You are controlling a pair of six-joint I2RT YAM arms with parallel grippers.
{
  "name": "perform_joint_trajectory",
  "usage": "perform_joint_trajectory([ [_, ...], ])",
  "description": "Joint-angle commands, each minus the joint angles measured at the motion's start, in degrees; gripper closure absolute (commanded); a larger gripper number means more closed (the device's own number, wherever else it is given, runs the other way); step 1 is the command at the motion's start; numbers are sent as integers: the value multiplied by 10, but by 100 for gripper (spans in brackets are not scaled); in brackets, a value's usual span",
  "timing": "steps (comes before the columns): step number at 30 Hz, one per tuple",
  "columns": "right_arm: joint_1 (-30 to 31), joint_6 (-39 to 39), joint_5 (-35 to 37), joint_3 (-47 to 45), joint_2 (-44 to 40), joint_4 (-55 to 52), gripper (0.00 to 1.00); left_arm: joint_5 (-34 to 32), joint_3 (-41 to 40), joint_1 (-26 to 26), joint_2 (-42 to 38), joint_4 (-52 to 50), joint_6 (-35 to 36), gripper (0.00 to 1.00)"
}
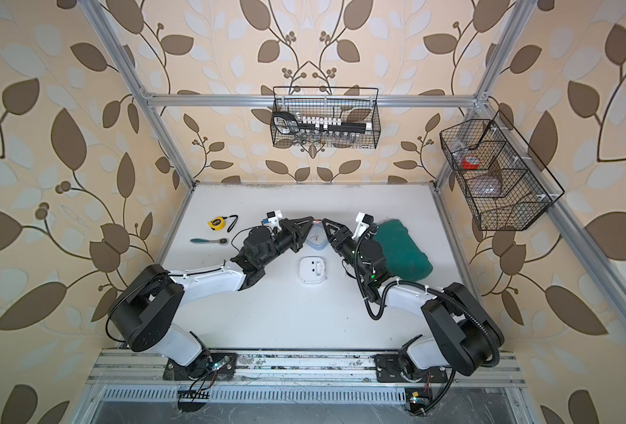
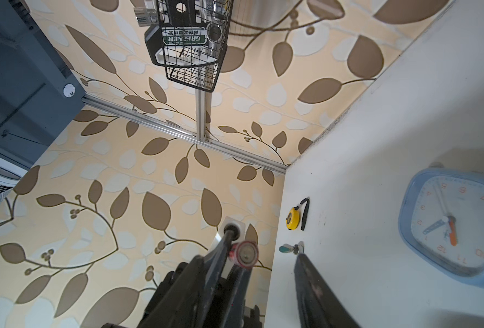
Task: Insert the battery into the alarm
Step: Pick up the battery at the center of the board.
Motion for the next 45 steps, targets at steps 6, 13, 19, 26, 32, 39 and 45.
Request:
perform_joint_trajectory([
  [6,-1,22,3,22,19,39,63,0,36,-13,27,46,-15,93],
  [13,-6,28,6,20,22,40,67,1,37,-19,33,54,-17,93],
  [19,-15,65,-6,19,36,60,67,5,39,-26,37,60,-19,93],
  [26,-22,73,-17,18,40,63,78,4,37,-27,40,59,-19,93],
  [32,-23,74,-23,20,42,64,91,3,37,-28,47,63,-22,93],
  [39,-26,47,-24,21,38,49,96,-19,21,-28,43,64,-20,45],
  [45,-44,-16,-15,12,7,-15,96,-45,-6,-24,27,35,31,23],
])
